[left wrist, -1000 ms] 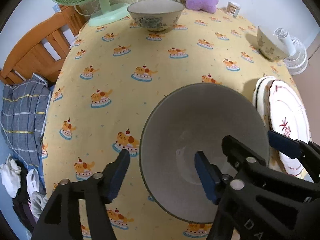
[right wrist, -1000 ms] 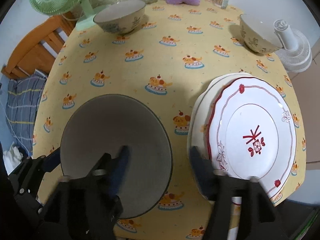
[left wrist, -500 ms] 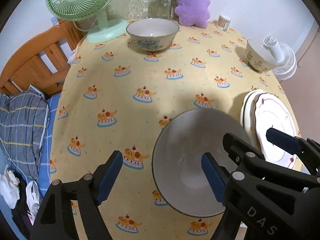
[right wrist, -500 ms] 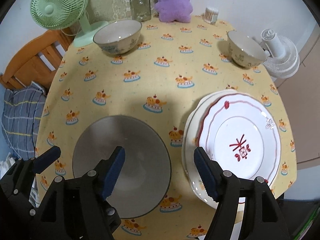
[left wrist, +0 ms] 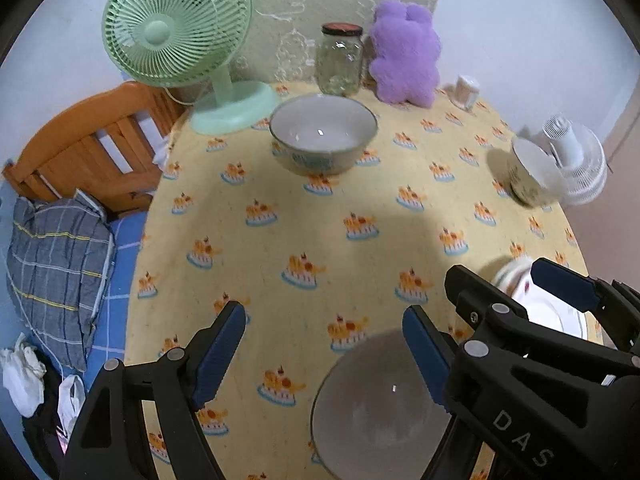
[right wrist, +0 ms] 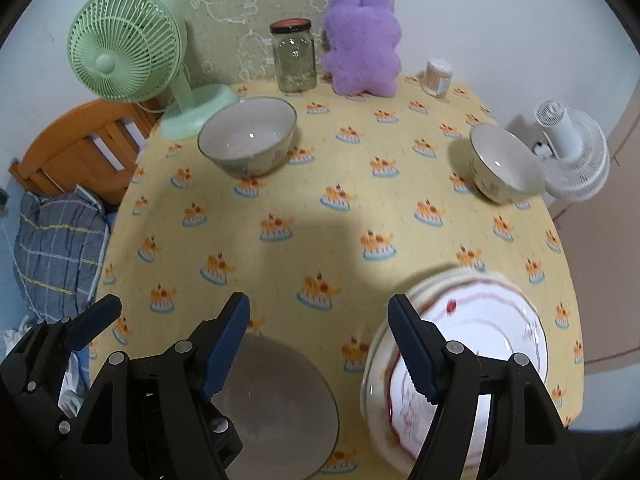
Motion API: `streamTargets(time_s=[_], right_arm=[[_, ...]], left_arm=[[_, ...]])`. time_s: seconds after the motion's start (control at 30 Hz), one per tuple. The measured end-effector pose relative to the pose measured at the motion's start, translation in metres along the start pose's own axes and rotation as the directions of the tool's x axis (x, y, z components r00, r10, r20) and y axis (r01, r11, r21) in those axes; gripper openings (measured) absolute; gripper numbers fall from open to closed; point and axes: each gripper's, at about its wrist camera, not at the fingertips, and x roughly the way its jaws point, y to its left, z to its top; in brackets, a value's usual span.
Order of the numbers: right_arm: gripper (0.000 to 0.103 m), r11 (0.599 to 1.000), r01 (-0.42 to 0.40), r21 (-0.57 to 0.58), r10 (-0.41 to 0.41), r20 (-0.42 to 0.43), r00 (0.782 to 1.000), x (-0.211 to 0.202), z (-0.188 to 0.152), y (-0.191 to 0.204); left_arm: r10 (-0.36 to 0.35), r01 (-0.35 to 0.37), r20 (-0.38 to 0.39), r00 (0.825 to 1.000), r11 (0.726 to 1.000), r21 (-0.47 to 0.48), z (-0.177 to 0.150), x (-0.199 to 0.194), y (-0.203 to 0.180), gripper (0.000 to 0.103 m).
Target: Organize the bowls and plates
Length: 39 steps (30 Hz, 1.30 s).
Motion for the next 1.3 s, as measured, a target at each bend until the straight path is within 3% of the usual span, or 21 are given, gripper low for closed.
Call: streamTargets(time_s=[0.5, 0.63, 0.77, 1.3], right_arm=[[0.075, 0.981, -0.11, -0.157, 0.122, 0.072, 0.99, 0.029, 0.089, -0.009], [0.075, 0.969, -0.158, -0.19, 0.176, 0.08, 0.981, 0.034, 0.107, -0.007], [0.075, 0.96, -0.156, -0.234, 0.181, 0.091, 0.979, 0.04, 0.121, -0.002], [0.075, 0.952, -0.171, -0.252, 0.201, 0.096, 0.975, 0.102, 0.186, 0.023]], left_arm=[[0.166, -0.152, 0.075, 0.983, 0.975, -0.163, 0.065, 0.017, -0.012, 0.079], [0.176, -0.153, 0.08, 0.981, 0.961, -0.232, 0.077, 0.021, -0.008, 0.075], [0.211, -0.188, 0.079, 0.974, 0.956, -0.227, 0.09, 0.027, -0.009, 0.075], [0.246, -0.216, 0.082, 0.966, 0.939, -0.266, 0.148, 0.089, 0.022, 0.072]])
